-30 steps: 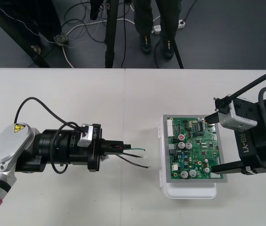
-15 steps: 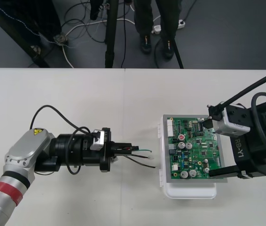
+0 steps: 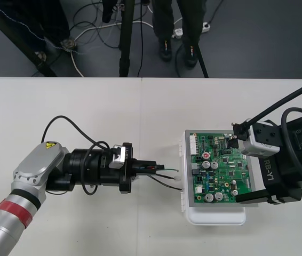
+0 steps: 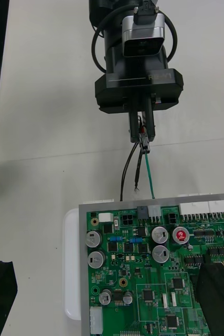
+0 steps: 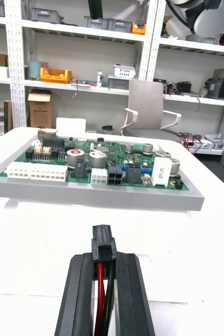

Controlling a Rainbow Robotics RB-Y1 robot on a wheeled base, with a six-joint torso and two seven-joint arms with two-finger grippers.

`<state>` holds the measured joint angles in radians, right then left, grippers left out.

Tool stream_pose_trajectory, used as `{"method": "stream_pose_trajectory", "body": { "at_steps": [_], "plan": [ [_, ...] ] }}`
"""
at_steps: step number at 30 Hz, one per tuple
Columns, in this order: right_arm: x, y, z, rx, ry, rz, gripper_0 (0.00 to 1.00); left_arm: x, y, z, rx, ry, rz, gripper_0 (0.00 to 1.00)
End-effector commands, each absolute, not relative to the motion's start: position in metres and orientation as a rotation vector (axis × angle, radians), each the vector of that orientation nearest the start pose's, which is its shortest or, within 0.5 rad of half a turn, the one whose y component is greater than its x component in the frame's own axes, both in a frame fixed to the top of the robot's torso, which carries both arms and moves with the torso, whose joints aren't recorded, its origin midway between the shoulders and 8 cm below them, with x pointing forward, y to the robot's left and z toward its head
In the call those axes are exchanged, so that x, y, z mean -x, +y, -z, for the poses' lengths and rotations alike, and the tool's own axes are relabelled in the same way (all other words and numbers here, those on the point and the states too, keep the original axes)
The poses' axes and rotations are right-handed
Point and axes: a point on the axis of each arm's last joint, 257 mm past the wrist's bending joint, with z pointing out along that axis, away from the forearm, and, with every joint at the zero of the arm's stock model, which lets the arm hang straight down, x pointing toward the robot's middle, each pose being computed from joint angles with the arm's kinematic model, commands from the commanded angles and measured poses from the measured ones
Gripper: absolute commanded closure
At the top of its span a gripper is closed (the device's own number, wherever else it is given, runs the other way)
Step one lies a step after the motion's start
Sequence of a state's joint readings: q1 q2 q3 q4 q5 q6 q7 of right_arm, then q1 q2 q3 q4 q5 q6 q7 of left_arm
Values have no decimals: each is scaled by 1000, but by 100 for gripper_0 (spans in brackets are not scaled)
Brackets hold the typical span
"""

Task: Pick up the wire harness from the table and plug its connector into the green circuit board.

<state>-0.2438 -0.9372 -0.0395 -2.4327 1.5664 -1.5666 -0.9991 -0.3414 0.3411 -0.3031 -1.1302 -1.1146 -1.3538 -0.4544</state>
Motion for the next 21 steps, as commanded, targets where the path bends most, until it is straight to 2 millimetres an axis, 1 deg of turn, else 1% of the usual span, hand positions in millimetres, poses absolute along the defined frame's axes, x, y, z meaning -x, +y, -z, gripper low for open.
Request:
{"method": "stream_pose_trajectory", "body": {
  "at_steps": [1,11,21],
  "plan": [
    [-275,-135,123,1864,1735,-364,0,-343,-27,222,-1416,853,1022,100],
    [-274,-133,122,1865,1726,-370,0,-343,-35,222,-1437,851,1024,100],
    [-275,-126,117,1865,1693,-379,0,-346,-54,217,-1417,857,1032,100]
  ]
}}
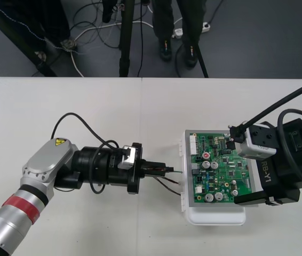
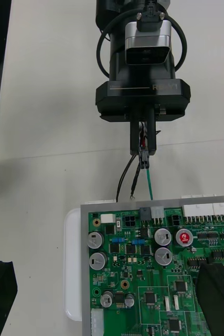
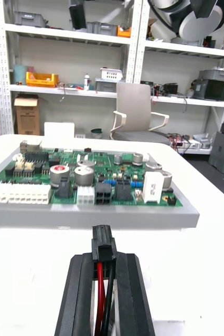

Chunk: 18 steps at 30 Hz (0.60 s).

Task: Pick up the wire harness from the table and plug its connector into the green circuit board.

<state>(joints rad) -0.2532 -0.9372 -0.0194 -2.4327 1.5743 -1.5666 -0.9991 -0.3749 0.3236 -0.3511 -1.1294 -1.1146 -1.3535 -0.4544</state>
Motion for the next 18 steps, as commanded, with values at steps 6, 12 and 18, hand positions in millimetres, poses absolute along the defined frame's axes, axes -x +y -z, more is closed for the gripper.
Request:
{"method": "stream_pose_trajectory", "body": {
  "at_steps": [6,12,18],
  "plan": [
    [-277,-125,116,1861,1690,-377,0,-350,-68,219,-1410,877,1014,100],
    [-279,-123,114,1861,1676,-375,0,-351,-72,220,-1414,884,1012,100],
    [-279,-121,113,1860,1667,-378,0,-353,-77,221,-1411,903,1012,100]
  ]
}}
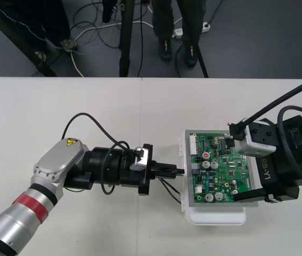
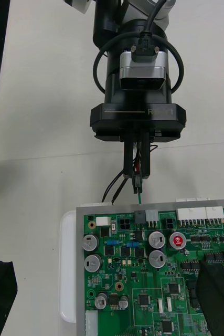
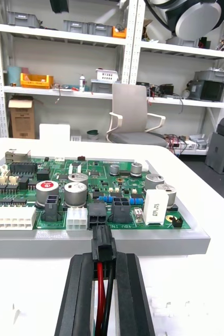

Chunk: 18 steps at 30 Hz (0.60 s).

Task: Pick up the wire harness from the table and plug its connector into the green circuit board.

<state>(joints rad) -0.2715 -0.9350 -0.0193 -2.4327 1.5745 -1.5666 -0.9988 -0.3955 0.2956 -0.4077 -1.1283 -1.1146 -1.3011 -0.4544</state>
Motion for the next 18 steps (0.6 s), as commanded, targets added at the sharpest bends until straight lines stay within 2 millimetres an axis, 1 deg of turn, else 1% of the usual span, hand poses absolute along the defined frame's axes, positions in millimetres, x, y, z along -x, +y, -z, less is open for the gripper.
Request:
{"method": "stream_pose_trajectory", "body": {
  "at_steps": [1,18],
  "plan": [
    [-279,-121,112,1862,1664,-378,0,-353,-78,222,-1411,905,1014,100],
    [-280,-121,112,1858,1666,-380,0,-353,-87,226,-1417,928,1013,100]
  ]
}}
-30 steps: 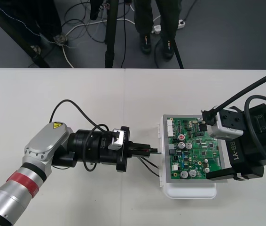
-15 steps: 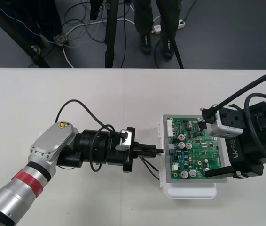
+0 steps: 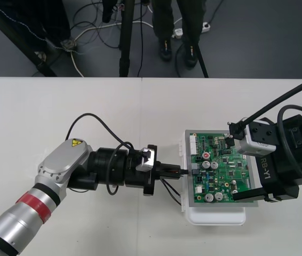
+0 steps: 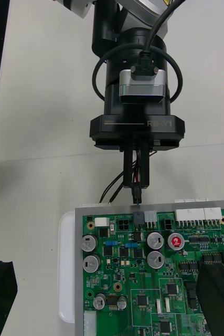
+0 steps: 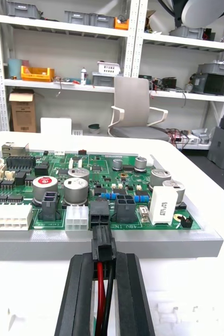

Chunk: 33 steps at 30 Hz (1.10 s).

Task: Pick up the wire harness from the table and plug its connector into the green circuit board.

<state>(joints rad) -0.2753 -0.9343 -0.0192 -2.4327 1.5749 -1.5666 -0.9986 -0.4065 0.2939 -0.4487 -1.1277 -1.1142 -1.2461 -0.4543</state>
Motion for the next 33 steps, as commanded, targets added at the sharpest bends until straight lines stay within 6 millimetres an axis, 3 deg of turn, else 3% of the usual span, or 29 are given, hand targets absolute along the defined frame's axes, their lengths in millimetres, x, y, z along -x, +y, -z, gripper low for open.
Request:
{"method": "stream_pose_trajectory", "body": {
  "at_steps": [1,33],
  "plan": [
    [-280,-120,112,1857,1666,-383,0,-353,-88,226,-1417,930,1014,100],
    [-280,-121,113,1856,1670,-383,0,-345,-100,224,-1422,908,1030,100]
  ]
}}
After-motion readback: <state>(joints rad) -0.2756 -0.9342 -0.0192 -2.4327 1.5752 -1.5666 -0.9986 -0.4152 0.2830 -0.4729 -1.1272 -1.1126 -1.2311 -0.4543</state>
